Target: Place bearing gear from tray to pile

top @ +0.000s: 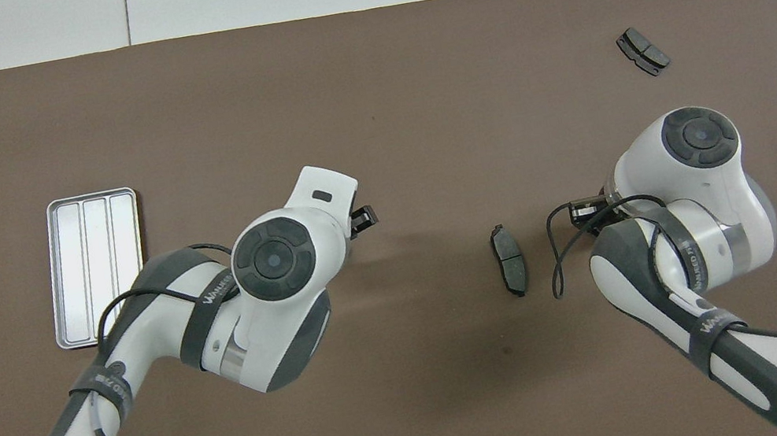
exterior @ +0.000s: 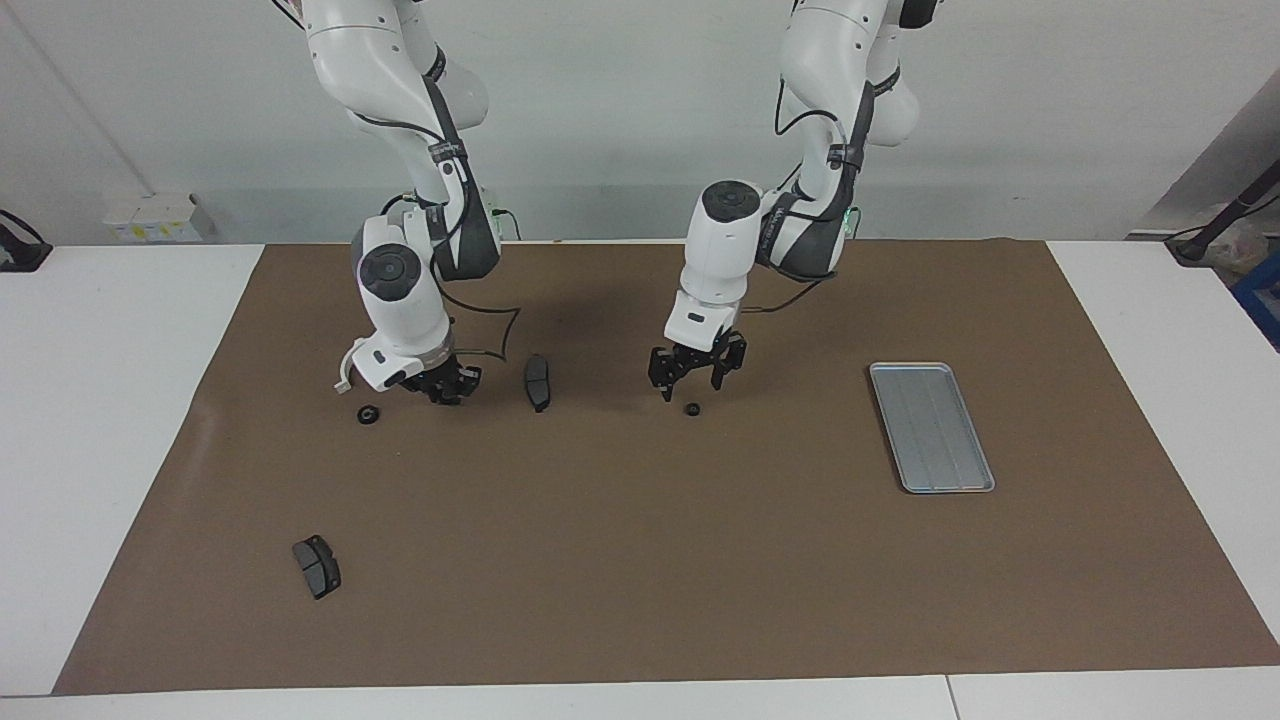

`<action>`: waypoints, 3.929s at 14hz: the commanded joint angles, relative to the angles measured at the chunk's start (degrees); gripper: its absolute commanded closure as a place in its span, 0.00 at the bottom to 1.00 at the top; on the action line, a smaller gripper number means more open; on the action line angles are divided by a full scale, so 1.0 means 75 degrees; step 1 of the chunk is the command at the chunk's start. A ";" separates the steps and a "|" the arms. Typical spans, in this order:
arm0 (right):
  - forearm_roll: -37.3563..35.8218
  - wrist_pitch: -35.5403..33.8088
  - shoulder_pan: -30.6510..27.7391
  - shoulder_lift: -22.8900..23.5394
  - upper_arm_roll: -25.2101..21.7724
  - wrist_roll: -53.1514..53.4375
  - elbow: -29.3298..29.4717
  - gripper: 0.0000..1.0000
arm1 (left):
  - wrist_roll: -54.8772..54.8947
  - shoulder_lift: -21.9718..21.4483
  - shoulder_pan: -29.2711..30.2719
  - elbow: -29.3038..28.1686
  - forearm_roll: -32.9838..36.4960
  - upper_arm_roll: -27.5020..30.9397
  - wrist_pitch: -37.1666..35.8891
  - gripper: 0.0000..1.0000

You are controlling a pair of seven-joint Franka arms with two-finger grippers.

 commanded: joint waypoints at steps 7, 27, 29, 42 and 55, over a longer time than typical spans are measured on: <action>0.0190 -0.0338 -0.0182 -0.0591 0.0158 -0.0178 -0.0103 0.00 | 0.3466 -0.0730 0.2529 0.2099 0.0244 -0.0019 -0.3661 0.10; 0.0145 0.0400 0.3836 0.2923 0.0146 0.4368 0.4655 0.09 | 0.6144 -0.1951 0.3176 0.1161 0.0244 -0.0101 -0.3793 0.00; 0.0063 0.0423 0.4082 0.3170 0.0134 0.4416 0.4832 0.13 | 0.6215 -0.1951 0.3211 0.1149 0.0221 -0.0113 -0.3897 0.00; -0.0265 0.0928 0.4365 0.3218 0.0146 0.4404 0.4469 0.50 | 0.6086 -0.2478 0.3562 0.1712 -0.0577 0.0005 -0.5175 0.00; -0.0606 0.0330 0.3442 0.2061 0.0087 0.4264 0.3722 1.00 | 0.6203 -0.2595 0.3539 0.1594 -0.0564 -0.0031 -0.5421 0.00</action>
